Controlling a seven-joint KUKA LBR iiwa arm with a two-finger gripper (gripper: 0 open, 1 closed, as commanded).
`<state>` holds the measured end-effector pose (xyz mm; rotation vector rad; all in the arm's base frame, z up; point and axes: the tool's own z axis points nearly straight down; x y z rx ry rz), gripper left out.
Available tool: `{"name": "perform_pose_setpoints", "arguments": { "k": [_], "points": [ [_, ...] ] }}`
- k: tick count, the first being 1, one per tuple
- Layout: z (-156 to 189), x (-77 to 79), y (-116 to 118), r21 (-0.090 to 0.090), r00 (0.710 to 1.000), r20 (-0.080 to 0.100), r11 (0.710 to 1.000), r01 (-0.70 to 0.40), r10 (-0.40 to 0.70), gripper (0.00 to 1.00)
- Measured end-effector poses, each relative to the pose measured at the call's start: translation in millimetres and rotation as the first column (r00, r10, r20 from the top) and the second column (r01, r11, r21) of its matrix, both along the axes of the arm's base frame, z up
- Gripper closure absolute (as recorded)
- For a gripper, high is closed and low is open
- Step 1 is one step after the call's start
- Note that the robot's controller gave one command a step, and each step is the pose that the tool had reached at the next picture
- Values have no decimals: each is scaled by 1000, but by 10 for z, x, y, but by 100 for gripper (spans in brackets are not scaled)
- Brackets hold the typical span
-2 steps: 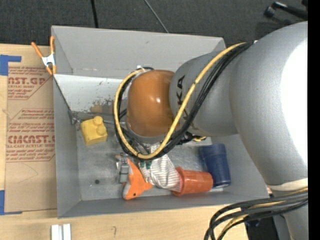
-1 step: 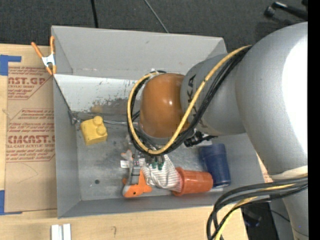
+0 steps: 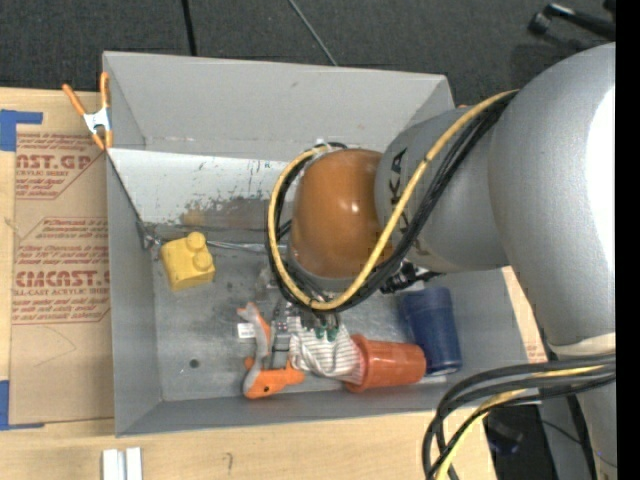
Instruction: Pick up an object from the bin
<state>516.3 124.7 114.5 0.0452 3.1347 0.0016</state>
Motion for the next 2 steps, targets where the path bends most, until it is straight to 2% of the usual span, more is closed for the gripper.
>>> {"name": "perform_pose_setpoints", "arguments": {
  "k": [1,2],
  "points": [
    [-387,-84,-251,4,992,-3,992,127,-127,100],
    [-387,-84,-251,4,992,-3,992,127,-127,100]
  ]
}}
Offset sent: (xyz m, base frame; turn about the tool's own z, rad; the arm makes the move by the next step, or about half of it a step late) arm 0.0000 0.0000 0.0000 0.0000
